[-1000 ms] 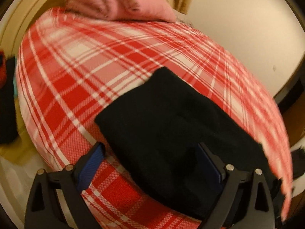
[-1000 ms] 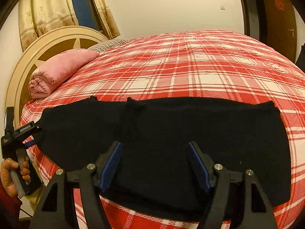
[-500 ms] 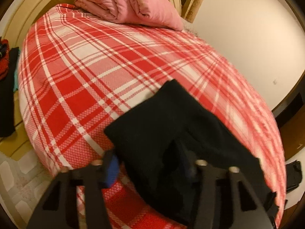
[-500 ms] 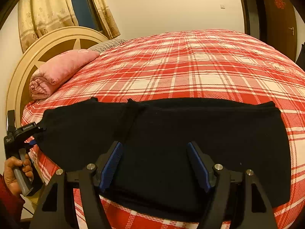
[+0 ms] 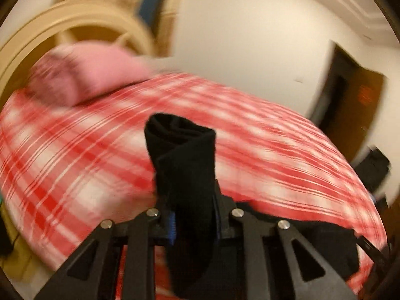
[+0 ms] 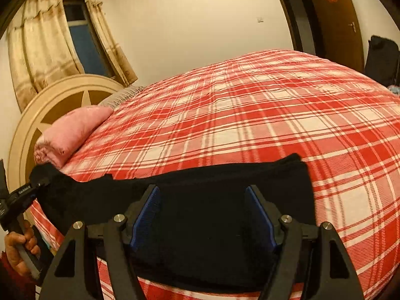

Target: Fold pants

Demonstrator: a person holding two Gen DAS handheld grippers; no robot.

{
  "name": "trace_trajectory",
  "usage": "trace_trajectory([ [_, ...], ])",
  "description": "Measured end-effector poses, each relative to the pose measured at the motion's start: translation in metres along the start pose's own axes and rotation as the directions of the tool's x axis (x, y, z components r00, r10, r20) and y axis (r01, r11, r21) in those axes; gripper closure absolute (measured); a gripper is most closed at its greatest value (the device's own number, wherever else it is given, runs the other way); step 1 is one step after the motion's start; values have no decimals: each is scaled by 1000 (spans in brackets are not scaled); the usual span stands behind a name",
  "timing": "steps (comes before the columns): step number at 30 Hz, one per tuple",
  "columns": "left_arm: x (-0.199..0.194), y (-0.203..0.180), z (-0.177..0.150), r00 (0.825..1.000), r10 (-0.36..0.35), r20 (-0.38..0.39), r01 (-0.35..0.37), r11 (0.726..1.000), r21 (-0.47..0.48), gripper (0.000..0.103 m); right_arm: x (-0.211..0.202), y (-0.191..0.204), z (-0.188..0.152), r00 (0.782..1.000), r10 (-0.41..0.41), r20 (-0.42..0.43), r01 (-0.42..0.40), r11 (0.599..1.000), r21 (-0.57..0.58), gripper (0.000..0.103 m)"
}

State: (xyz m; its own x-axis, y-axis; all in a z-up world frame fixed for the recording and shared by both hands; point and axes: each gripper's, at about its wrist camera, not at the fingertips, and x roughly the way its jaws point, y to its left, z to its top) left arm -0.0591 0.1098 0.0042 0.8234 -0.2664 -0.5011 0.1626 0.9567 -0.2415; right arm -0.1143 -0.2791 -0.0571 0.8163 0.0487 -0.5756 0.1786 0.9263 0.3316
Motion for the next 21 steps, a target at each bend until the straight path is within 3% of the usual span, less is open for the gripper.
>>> trace_trajectory([
  [4, -3, -74, 0, 982, -191, -12, 191, 974, 125, 80, -12, -15, 10, 1000, -13, 21, 13, 1000, -8, 31],
  [9, 1, -167, -24, 920, -380, -95, 391, 880, 271, 80, -33, -39, 16, 998, -53, 44, 53, 999, -6, 31],
  [13, 13, -209, -50, 889, -426, -166, 458, 822, 339, 80, -46, -59, 13, 994, -104, 41, 104, 995, 9, 31],
  [15, 15, -232, -67, 871, -447, -204, 491, 778, 392, 80, -52, -72, 10, 991, -129, 36, 128, 991, 31, 31],
  [17, 15, -252, -89, 863, -446, -239, 504, 723, 472, 80, -57, -82, 7, 990, -140, 32, 138, 989, 54, 31],
  [21, 26, -275, -125, 857, -398, -327, 515, 654, 554, 74, -62, -99, 4, 989, -143, 31, 139, 985, 100, 31],
])
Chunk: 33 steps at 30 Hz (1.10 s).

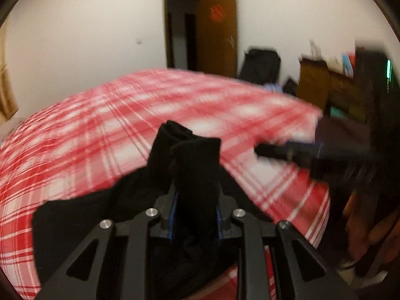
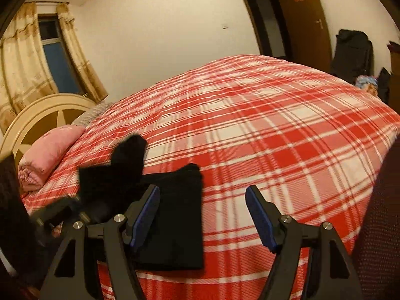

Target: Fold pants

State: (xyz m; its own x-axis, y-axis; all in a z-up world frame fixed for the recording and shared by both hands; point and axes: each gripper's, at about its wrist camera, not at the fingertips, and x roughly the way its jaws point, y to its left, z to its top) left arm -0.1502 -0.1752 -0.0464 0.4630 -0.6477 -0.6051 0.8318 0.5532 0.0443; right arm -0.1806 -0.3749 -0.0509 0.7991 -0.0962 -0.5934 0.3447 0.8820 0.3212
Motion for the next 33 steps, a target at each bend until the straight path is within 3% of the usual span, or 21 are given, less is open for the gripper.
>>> trace_trajectory([
  [3, 12, -10, -8, 996, -23, -82, 26, 999, 45, 61, -2, -5, 0, 1000, 27, -1, -27, 999, 26, 31],
  [5, 7, -13, -8, 995, -41, -92, 47, 997, 62, 34, -2, -5, 2, 999, 52, -3, -52, 998, 35, 31],
  [8, -17, -5, -7, 999, -37, -32, 40, 995, 90, 15, 0, -2, 7, 994, 107, -5, -106, 993, 58, 31],
  [10, -34, 4, -7, 1000, -17, -4, 18, 995, 99, 9, 3, 2, 11, 992, 127, -8, -126, 990, 64, 31],
  [13, -53, 39, -2, 998, 59, 28, -60, 998, 34, 8, 12, 13, 11, 991, 127, -36, -126, 991, 36, 31],
  [16, -67, 81, -5, 987, 160, 25, -157, 984, -90, 5, 20, 37, 5, 987, 150, -60, -154, 986, -65, 48],
  [21, -63, 134, -22, 965, 254, -64, -261, 924, -281, 5, 41, 68, -7, 971, 180, -158, -206, 963, -171, 69],
  [23, -59, 142, -30, 961, 258, -94, -275, 904, -327, 5, 44, 76, -18, 965, 163, -203, -210, 950, -233, 70],
  [25, -55, 141, -38, 962, 250, -110, -273, 903, -333, 5, 44, 77, -33, 971, 70, -230, -144, 935, -324, 74],
  [28, -47, 134, -45, 958, 252, -135, -282, 908, -310, 5, 34, 60, -44, 975, 33, -221, -108, 936, -336, 79],
  [29, -43, 130, -47, 957, 248, -149, -283, 911, -300, 5, 32, 53, -48, 979, -14, -203, -58, 938, -343, 79],
  [33, -26, 124, -56, 941, 259, -217, -313, 911, -269, 5, 34, 26, -45, 976, 49, -213, -88, 980, -179, 68],
])
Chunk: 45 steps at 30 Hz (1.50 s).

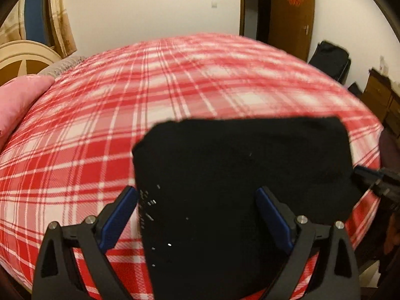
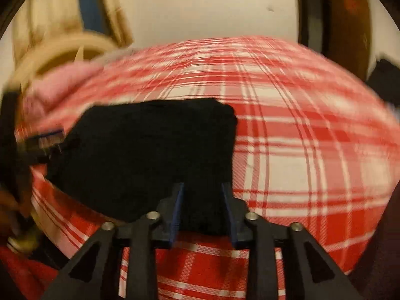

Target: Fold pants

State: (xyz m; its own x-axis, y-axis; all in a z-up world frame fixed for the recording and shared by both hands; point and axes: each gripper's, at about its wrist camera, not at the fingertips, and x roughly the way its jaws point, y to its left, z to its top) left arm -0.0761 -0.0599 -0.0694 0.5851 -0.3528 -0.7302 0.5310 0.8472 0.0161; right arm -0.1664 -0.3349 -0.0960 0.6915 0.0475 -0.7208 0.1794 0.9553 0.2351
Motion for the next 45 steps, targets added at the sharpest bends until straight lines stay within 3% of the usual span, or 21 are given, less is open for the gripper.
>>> trace_trajectory([
  [5, -10, 8, -1, 1000, 11, 9, -11, 999, -35, 4, -21, 4, 21, 993, -30, 116, 31, 1000, -4, 68],
  [8, -8, 15, -3, 1000, 19, -6, -19, 997, -79, 3, -13, 17, 40, 989, -21, 149, 30, 998, -53, 68],
  [11, 0, 21, -5, 999, 8, -36, -12, 992, -126, 0, 14, 30, 51, 993, -10, 117, 22, 995, -100, 68],
  [14, 7, 27, -9, 998, -31, -57, 20, 983, -184, 0, 46, 32, 53, 996, -79, 35, 82, 990, -113, 66],
  [18, 13, 30, -13, 996, -67, -64, 51, 973, -227, 0, 51, 24, 56, 996, -60, 62, 64, 996, -62, 65],
  [22, 11, 27, -9, 995, -57, -78, 40, 977, -208, 0, 47, 25, 58, 996, -66, 59, 69, 996, -48, 64],
  [25, 7, 30, -5, 994, -50, -99, 29, 977, -210, 0, 30, 21, 56, 995, -27, 95, 24, 999, 32, 61],
  [27, 2, 30, -2, 995, -13, -95, -6, 981, -195, 0, 19, 20, 53, 992, -2, 128, -9, 996, 87, 47],
  [29, -2, 30, 0, 996, 33, -81, -46, 985, -165, 0, 9, 16, 48, 987, 13, 162, -36, 989, 140, 39],
  [34, -7, 29, 3, 992, 113, -63, -120, 987, -110, 0, 1, 13, 38, 988, 23, 150, -48, 985, 164, 38],
  [45, -14, 24, 4, 990, 131, -52, -136, 987, -92, 0, -7, -14, 17, 992, 24, 126, -57, 963, 264, 38],
])
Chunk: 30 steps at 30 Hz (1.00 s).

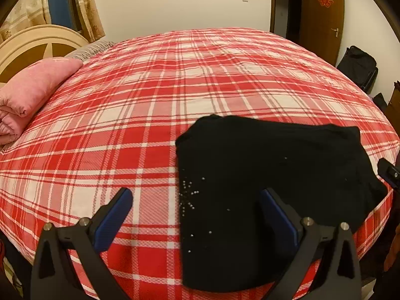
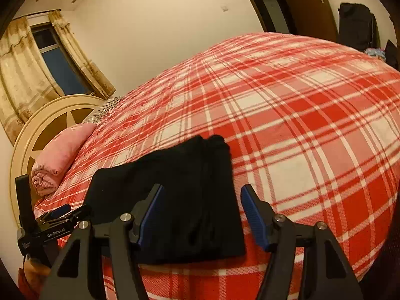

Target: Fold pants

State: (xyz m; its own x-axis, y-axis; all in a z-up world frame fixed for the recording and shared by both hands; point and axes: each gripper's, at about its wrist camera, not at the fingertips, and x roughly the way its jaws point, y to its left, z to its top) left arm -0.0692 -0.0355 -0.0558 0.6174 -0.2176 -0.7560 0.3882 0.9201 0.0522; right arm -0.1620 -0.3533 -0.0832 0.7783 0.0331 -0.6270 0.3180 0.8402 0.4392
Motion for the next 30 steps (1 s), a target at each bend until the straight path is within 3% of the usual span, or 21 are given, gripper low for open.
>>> trace_trajectory([
  [5, -4, -6, -3, 1000, -22, 4, 22, 1000, 12, 0, 0, -5, 1, 1000, 5, -3, -5, 1000, 22, 38],
  [11, 2, -11, -4, 993, -109, -36, 108, 994, -21, 0, -2, -21, 5, 1000, -4, -4, 4, 997, 80, 38],
  [17, 4, -20, -4, 993, -108, -45, 108, 994, -4, 0, -3, -32, 6, 1000, 2, -7, -1, 994, 113, 38],
  [23, 11, -26, 6, 985, -167, -43, 166, 986, -22, 0, -2, -42, 9, 1000, 18, -3, -17, 986, 168, 38],
  [30, 29, -27, 5, 985, -156, -74, 152, 987, -47, 0, 6, -38, 8, 999, 33, -36, -27, 988, 151, 38],
])
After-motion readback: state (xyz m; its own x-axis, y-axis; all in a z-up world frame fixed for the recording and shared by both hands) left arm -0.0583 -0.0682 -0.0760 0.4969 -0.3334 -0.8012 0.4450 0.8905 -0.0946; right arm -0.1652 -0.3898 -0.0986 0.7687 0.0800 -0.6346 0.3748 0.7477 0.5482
